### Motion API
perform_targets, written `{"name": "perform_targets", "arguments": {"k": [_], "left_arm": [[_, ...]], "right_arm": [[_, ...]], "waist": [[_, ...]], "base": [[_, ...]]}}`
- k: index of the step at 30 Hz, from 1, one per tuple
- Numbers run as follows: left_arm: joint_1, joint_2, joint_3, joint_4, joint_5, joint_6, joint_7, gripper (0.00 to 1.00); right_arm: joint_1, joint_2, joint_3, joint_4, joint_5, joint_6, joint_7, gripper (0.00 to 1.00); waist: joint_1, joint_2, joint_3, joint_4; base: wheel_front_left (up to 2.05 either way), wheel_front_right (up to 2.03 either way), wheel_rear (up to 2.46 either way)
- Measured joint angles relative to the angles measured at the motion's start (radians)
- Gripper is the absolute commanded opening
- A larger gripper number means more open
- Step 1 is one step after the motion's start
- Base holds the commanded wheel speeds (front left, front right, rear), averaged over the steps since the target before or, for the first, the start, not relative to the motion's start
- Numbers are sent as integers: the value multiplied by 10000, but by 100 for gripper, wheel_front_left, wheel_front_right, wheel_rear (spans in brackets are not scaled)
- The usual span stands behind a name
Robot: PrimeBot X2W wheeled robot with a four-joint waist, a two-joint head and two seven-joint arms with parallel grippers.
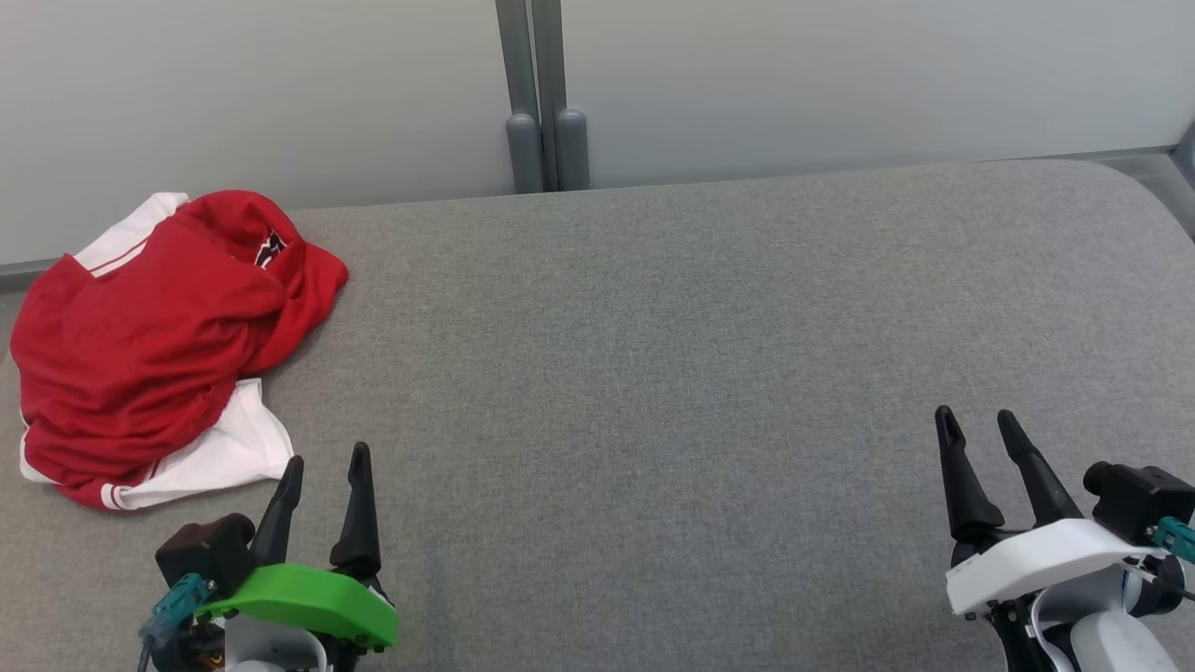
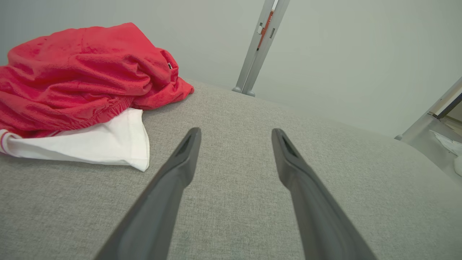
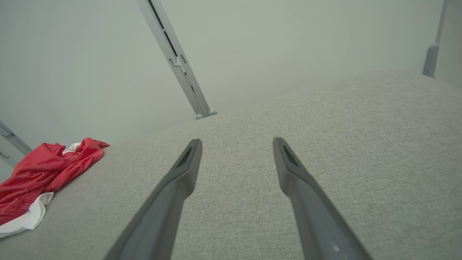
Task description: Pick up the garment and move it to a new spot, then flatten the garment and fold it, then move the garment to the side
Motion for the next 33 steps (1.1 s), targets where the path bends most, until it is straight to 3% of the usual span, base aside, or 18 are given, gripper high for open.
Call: {"name": "perform_targets", "arguments": {"k": [22,33], "left_arm": [[51,52,-56,6,2031,159,-495,100],[201,-4,236,161,2550,54,-734,100]], "right_arm": [[143,-109,25,42,-1956,2,-489,100],[224,-90,-31,203,-2568,2,-738,100]], "waist": [[0,0,20,1],[0,0,-31,-40]], "base": [[0,0,0],[0,0,0]]}}
